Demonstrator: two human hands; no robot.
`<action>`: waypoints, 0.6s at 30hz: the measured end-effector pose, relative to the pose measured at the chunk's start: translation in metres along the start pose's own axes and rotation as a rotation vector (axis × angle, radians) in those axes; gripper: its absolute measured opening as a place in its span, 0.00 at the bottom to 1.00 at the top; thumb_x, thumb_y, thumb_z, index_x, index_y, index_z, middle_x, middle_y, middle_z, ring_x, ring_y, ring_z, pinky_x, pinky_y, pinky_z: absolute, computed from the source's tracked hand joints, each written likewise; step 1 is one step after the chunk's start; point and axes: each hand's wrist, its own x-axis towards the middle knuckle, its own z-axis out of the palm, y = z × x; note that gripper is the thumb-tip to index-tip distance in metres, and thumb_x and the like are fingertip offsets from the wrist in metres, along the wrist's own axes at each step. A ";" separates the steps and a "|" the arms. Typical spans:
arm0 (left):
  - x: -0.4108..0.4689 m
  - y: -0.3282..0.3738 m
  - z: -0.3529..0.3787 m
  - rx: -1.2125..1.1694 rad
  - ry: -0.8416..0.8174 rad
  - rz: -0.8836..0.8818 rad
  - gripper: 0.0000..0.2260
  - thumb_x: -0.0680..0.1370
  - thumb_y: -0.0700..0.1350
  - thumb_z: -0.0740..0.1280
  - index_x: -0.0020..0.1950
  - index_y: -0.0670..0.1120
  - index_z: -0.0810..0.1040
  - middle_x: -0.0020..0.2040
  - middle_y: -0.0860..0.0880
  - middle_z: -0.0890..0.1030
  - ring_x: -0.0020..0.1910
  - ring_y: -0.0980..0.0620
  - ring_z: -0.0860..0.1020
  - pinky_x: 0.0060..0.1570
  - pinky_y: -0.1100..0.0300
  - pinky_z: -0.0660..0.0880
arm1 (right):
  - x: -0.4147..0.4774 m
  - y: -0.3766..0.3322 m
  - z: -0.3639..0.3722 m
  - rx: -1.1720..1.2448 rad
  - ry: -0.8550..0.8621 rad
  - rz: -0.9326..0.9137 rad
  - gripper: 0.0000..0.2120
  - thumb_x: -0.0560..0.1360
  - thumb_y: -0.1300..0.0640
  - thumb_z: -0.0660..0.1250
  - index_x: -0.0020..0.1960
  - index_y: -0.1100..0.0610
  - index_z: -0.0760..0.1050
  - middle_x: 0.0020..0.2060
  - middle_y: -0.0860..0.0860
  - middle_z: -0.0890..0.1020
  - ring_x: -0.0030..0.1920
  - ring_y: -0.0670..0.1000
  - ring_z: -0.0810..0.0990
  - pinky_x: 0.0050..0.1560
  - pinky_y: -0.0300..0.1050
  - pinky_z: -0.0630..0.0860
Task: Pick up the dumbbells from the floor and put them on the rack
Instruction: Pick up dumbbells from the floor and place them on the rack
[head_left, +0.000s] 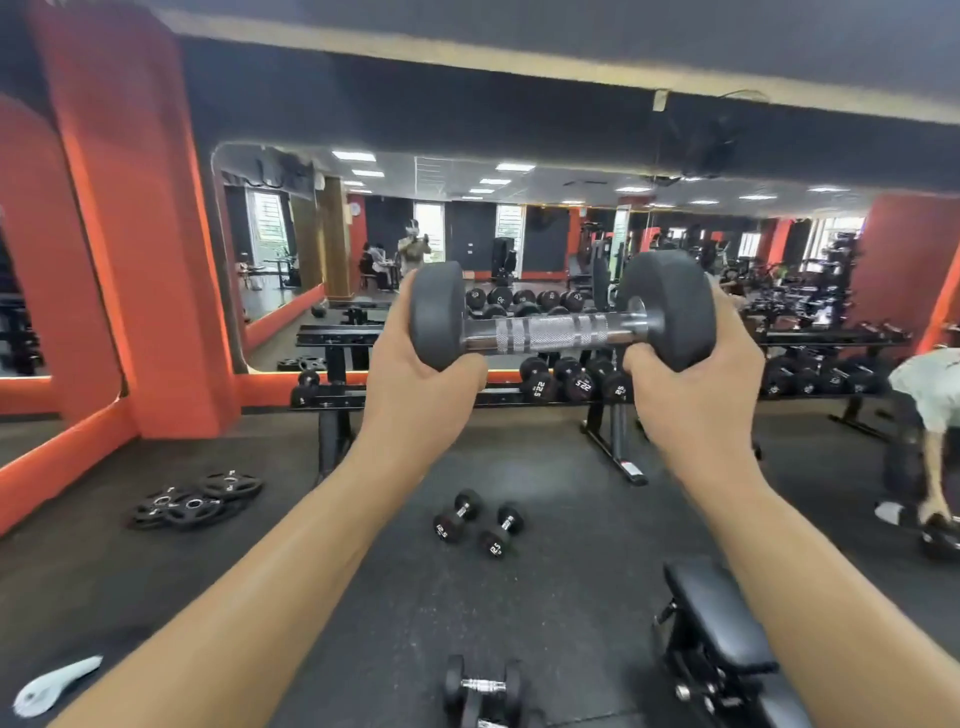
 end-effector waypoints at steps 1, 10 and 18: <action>0.013 -0.008 -0.011 0.020 0.020 0.008 0.39 0.72 0.30 0.68 0.79 0.57 0.65 0.53 0.52 0.82 0.33 0.63 0.75 0.33 0.68 0.74 | 0.006 0.007 0.021 0.018 -0.015 -0.002 0.27 0.72 0.68 0.69 0.70 0.53 0.77 0.45 0.45 0.81 0.37 0.39 0.77 0.38 0.32 0.73; 0.171 -0.098 -0.133 0.140 0.147 0.052 0.38 0.71 0.30 0.68 0.78 0.54 0.67 0.49 0.51 0.81 0.33 0.61 0.76 0.34 0.63 0.77 | 0.054 0.066 0.248 0.161 -0.078 -0.017 0.23 0.72 0.69 0.69 0.65 0.55 0.79 0.39 0.42 0.78 0.34 0.39 0.75 0.35 0.29 0.71; 0.319 -0.178 -0.203 0.170 0.200 0.046 0.35 0.70 0.29 0.68 0.75 0.51 0.71 0.41 0.57 0.81 0.33 0.58 0.76 0.34 0.57 0.77 | 0.111 0.123 0.418 0.185 -0.116 -0.007 0.22 0.72 0.68 0.69 0.65 0.54 0.79 0.38 0.44 0.77 0.33 0.41 0.74 0.34 0.32 0.71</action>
